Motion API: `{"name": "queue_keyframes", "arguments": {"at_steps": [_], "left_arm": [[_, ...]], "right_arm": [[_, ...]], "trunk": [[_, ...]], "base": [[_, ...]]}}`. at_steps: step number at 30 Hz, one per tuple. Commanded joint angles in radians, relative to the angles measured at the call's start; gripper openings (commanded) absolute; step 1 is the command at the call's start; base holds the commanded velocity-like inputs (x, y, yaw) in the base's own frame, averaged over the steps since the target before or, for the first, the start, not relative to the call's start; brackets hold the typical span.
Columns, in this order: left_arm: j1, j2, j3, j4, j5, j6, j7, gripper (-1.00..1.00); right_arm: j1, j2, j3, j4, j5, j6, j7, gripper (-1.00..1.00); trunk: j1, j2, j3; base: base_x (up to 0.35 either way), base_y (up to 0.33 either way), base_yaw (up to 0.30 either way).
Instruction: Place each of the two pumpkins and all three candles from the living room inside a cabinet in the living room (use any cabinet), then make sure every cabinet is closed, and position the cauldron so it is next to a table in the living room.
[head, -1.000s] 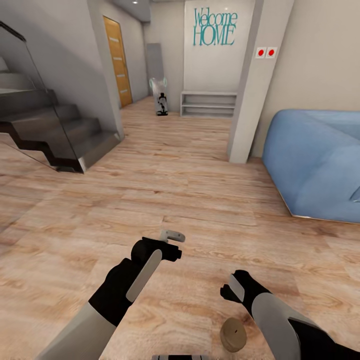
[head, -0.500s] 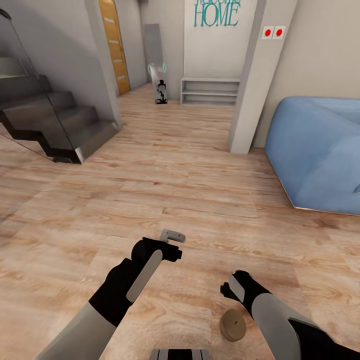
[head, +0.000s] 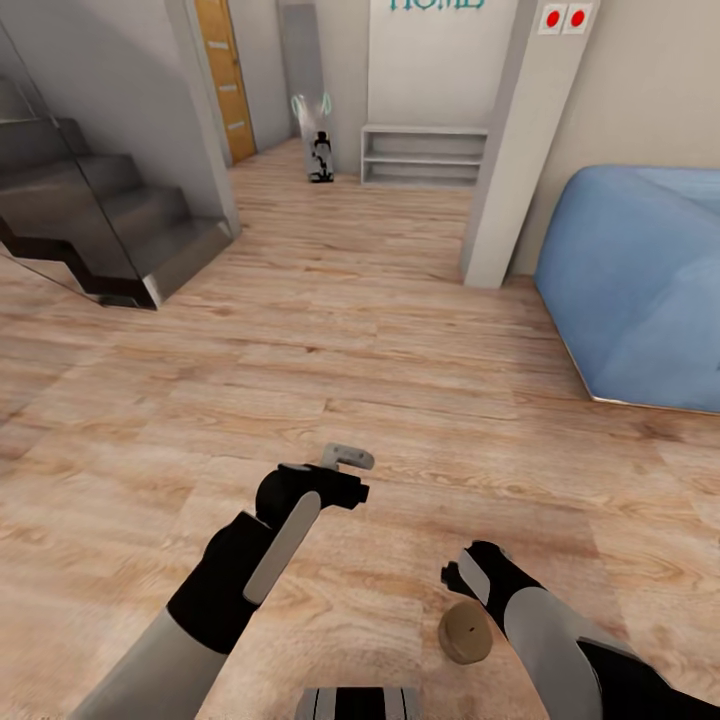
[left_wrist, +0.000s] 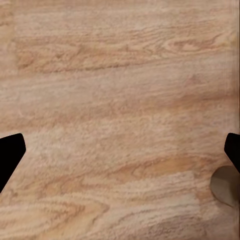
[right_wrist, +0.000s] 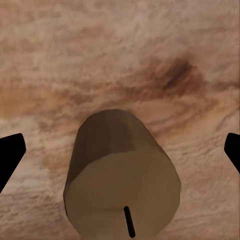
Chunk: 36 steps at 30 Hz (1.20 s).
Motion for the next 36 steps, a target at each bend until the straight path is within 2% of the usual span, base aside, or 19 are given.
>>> {"name": "queue_keyframes", "arguments": {"at_steps": [1,5,9,16,25,27,36], "left_arm": [[-0.001,0.0,0.0,-0.008,0.01,0.005,0.01,1.0],[0.0,0.001,0.0,-0.019,0.01,0.008,0.01,1.0],[0.0,0.002,0.0,-0.02,0.01,0.009,0.01,1.0],[0.0,0.002,0.0,-0.016,0.01,0.008,0.011,1.0],[0.0,0.001,-0.001,-0.012,0.01,0.006,0.012,1.0],[0.0,0.001,-0.001,-0.013,0.01,0.006,0.012,1.0],[0.0,0.001,-0.002,-0.012,0.008,0.004,0.012,1.0]], "right_arm": [[0.0,0.001,-0.003,-0.002,0.003,0.003,0.005,1.0],[0.0,0.0,-0.004,-0.001,0.004,-0.001,0.053,1.0],[0.0,0.0,-0.003,-0.001,0.004,-0.002,0.066,1.0],[0.0,-0.002,-0.004,-0.001,0.006,0.0,0.07,1.0],[0.001,-0.028,-0.004,0.006,0.004,0.009,0.063,1.0],[0.001,-0.029,-0.004,0.007,0.004,0.01,0.062,1.0],[0.001,-0.024,-0.002,0.011,0.004,0.013,0.064,1.0]], "trunk": [[0.0,-0.001,-0.005],[0.002,-0.002,-0.02],[0.004,-0.002,-0.036],[0.004,-0.002,-0.036],[0.004,-0.003,-0.04],[0.005,-0.003,-0.047],[0.005,-0.003,-0.047]], "base": [[0.0,0.0,0.0],[0.0,0.0,0.0],[0.0,0.0,0.0],[0.0,0.0,0.0],[0.0,0.0,0.0],[0.0,0.0,0.0],[0.0,0.0,0.0]]}}
